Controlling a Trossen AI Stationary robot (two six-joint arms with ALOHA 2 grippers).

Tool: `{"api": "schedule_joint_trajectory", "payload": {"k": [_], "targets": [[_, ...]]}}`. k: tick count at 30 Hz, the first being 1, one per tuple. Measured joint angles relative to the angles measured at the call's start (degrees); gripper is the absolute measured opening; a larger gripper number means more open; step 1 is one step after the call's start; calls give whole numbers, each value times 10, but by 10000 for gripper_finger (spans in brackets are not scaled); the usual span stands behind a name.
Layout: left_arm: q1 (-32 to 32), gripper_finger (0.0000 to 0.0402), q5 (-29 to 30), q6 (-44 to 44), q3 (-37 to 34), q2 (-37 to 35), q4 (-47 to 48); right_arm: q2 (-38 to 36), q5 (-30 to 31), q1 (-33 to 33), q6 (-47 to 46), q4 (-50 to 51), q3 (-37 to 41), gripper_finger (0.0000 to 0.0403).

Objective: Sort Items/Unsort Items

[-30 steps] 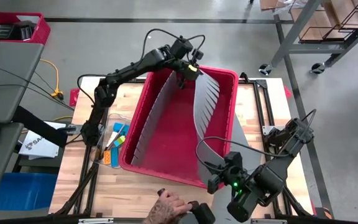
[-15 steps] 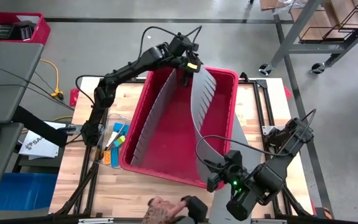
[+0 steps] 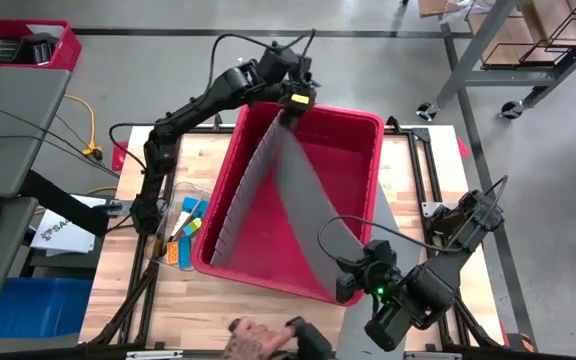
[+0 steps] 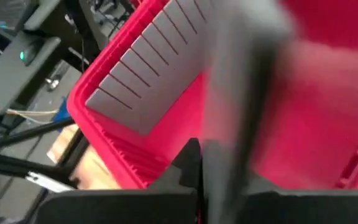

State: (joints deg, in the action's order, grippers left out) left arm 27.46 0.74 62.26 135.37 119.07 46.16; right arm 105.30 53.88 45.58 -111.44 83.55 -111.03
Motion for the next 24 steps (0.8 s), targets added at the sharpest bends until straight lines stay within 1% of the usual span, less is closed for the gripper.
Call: {"api": "schedule_joint_trajectory", "payload": {"k": [2,4,5,8,9,11,14,16,20,22,24], "targets": [[-5,211,-22,-16,0,2,-42,0,-4,0,-1,7,0,1],[-16,211,-32,-26,-2,3,-48,1,-2,2,-1,7,0,1],[-22,211,-22,-26,-2,3,-47,3,2,4,-4,8,0,1],[-38,211,48,-26,-2,-4,-33,4,11,4,-1,6,0,1],[-44,211,59,-29,-3,-12,-11,4,11,5,4,8,0,1],[-53,211,62,-49,-3,-35,46,3,7,6,11,11,0,1],[-69,211,56,-109,-3,-82,154,3,7,6,19,17,0,1],[-75,211,32,-164,-2,-108,220,2,5,6,18,22,0,1],[-62,211,-89,-246,-2,-120,328,2,6,6,24,21,0,1],[-50,211,-107,-255,-3,-105,372,2,6,6,25,20,0,0],[-38,211,-109,-253,-4,-83,378,2,7,6,38,14,0,0]]}}
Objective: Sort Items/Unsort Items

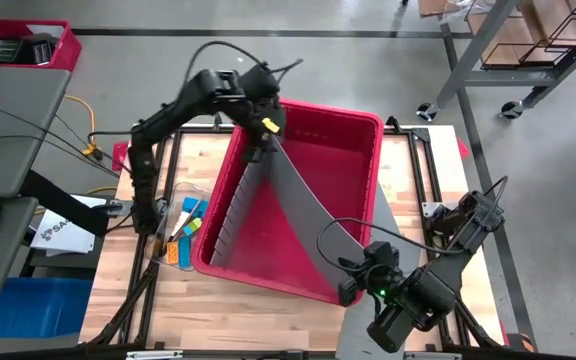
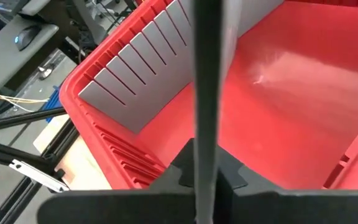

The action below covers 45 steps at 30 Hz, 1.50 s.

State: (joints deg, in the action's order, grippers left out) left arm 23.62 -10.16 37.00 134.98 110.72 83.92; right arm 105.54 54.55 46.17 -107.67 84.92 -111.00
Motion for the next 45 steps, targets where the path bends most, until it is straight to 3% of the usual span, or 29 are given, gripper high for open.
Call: {"api": "schedule_joint_trajectory", "payload": {"k": [9,19,24,34,38,43,45], "targets": [[6,211,-6,60,-1,71,31,0,1,0,39,-22,0,0],[-6,211,-12,88,-30,73,38,0,6,0,65,-29,1,0],[-7,211,35,102,-57,83,30,0,6,0,72,-30,1,0],[-12,205,31,106,-57,104,17,0,9,3,77,-34,1,0],[-16,162,15,113,-57,113,19,-1,10,4,77,-34,1,0],[-28,41,22,126,-57,115,11,-9,5,4,77,-33,1,0],[-29,15,21,126,-57,113,8,-15,4,5,75,-31,1,0]]}}
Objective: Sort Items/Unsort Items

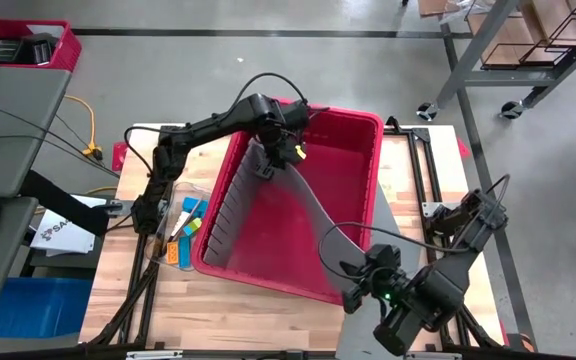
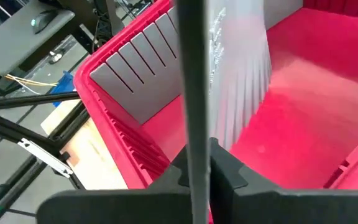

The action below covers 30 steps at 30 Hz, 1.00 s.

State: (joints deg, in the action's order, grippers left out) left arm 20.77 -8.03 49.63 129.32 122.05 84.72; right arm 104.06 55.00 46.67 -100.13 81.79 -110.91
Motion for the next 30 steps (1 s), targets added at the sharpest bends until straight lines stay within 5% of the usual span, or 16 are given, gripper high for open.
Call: {"api": "schedule_joint_trajectory", "payload": {"k": [7,16,21,25,30], "targets": [[-1,7,9,16,0,-1,-10,-19,-61,-2,32,-2,0,16],[6,2,60,26,0,-1,-25,-84,-147,11,87,-66,0,167],[4,1,88,34,0,-1,-30,-143,-242,12,113,-104,0,193],[1,1,112,48,0,-1,-31,-193,-227,11,139,-117,0,189],[-10,1,130,56,2,-2,-38,-259,-128,-6,282,-181,0,183]]}}
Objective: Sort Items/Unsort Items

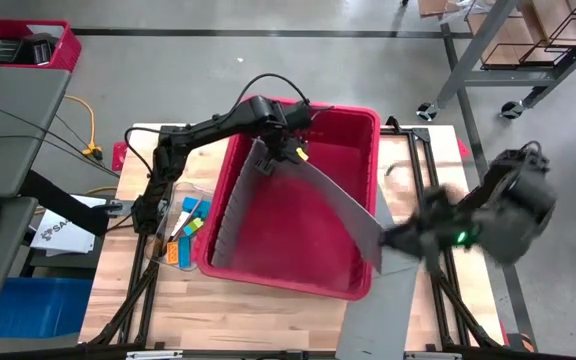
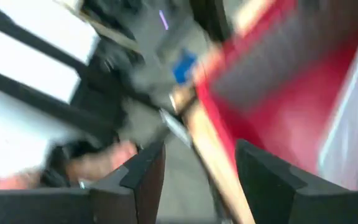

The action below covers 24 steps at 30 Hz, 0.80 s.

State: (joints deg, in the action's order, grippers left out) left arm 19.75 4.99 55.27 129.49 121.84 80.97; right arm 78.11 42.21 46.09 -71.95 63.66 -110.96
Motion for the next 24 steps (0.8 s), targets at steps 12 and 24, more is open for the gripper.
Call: {"api": "schedule_joint_trajectory", "payload": {"k": [12,24], "targets": [[-43,1,59,37,0,0,-28,-12,-139,-231,259,-26,0,183],[-74,1,80,46,1,-1,-52,55,-399,-355,259,133,0,182]]}}
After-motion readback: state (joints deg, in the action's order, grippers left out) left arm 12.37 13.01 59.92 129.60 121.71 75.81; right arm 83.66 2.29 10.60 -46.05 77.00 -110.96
